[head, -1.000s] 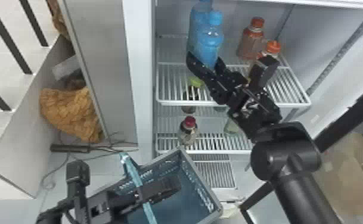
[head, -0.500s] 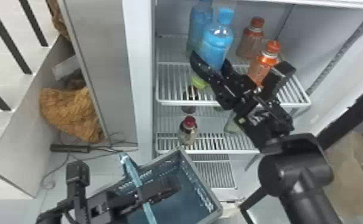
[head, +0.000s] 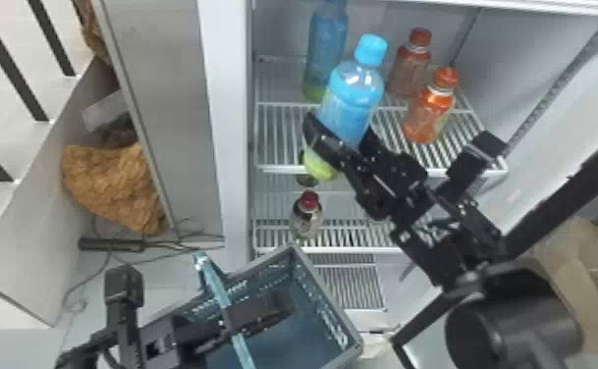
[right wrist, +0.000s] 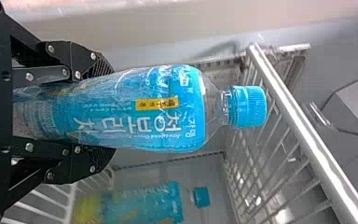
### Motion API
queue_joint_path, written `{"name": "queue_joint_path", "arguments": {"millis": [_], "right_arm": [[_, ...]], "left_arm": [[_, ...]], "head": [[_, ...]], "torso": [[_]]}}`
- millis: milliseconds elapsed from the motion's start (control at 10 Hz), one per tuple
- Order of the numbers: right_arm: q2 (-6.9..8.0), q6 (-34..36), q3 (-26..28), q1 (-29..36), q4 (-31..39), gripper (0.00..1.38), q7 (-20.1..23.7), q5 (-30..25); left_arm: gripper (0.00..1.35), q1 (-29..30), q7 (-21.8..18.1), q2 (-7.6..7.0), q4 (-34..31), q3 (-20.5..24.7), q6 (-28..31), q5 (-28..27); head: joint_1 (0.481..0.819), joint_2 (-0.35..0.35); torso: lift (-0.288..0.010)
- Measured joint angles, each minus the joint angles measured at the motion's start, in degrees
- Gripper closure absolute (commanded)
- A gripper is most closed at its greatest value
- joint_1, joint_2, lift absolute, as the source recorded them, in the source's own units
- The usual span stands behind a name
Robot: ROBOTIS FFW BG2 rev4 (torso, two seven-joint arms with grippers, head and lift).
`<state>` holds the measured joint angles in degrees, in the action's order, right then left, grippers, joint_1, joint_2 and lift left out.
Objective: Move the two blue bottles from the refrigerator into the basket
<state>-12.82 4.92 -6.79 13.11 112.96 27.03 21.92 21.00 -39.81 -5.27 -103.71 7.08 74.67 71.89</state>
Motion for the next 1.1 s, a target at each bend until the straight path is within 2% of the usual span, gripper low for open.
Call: {"name": "queue_joint_path", "arguments": {"millis": [200,500,1100], "right_arm": [[-0.67,4.8,1.7,6.5,6.8,1.28,1.1,0.4],[-0.83,10.8,4.6,12.9,12.2,1.28,3.4,0.7],[-0.44,17.7,5.5,19.5,14.5,1.28,6.7,1.7]], "left_arm": [[1.20,-0.1,0.0,0.00,0.0,-0.1,0.0,0.0],[1.20,0.0,0.0,0.00,0.0,0.1,0.0,-0.1],[1.20,-0.2,0.2,0.21,0.2,0.0,-0.1,-0.4]], "head": [[0.695,-0.120],[0.695,-0.136],[0.695,-0.128]], "torso": [[-0.010],[-0.010],[-0.010]]}}
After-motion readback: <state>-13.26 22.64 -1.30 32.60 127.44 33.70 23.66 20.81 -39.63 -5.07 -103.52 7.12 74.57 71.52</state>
